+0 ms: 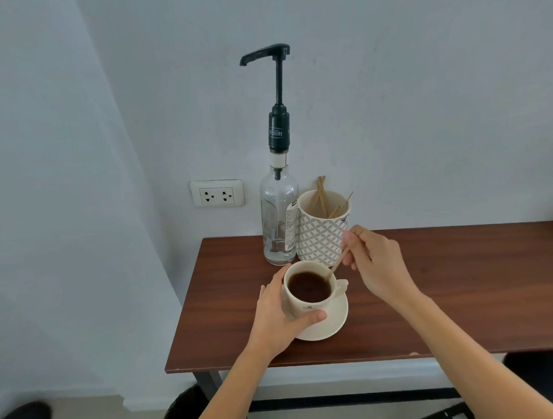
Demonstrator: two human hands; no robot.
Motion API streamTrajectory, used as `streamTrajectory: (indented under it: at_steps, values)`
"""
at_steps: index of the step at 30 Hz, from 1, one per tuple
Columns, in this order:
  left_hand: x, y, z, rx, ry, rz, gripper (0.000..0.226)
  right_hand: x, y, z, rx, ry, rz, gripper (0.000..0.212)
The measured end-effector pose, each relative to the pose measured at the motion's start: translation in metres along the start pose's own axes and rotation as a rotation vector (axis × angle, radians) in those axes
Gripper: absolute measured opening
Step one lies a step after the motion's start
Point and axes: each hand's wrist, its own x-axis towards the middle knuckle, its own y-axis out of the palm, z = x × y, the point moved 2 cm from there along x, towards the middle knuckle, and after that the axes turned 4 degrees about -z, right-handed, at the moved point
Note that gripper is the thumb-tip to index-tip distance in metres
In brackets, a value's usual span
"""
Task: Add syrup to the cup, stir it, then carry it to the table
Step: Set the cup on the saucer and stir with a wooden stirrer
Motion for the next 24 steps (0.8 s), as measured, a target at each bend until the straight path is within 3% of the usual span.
streamTrajectory:
  at_steps: [7, 13, 18, 24]
  values:
    - [-0.001, -0.001, 0.001, -0.002, -0.002, 0.001, 0.084, -0.010, 0.021, -0.007, 0.303, 0.223, 0.025, 0.032]
    - [0.000, -0.001, 0.001, 0.007, 0.002, -0.011, 0.083, -0.004, 0.007, -0.009, 0.060, 0.048, -0.069, 0.037]
    - [0.000, 0.000, 0.000, -0.003, 0.017, -0.006, 0.082, -0.011, 0.023, -0.005, 0.295, 0.184, 0.013, 0.033]
    - [0.000, 0.000, 0.001, -0.013, 0.010, -0.015, 0.083, -0.004, 0.009, -0.009, 0.037, 0.018, -0.108, 0.036]
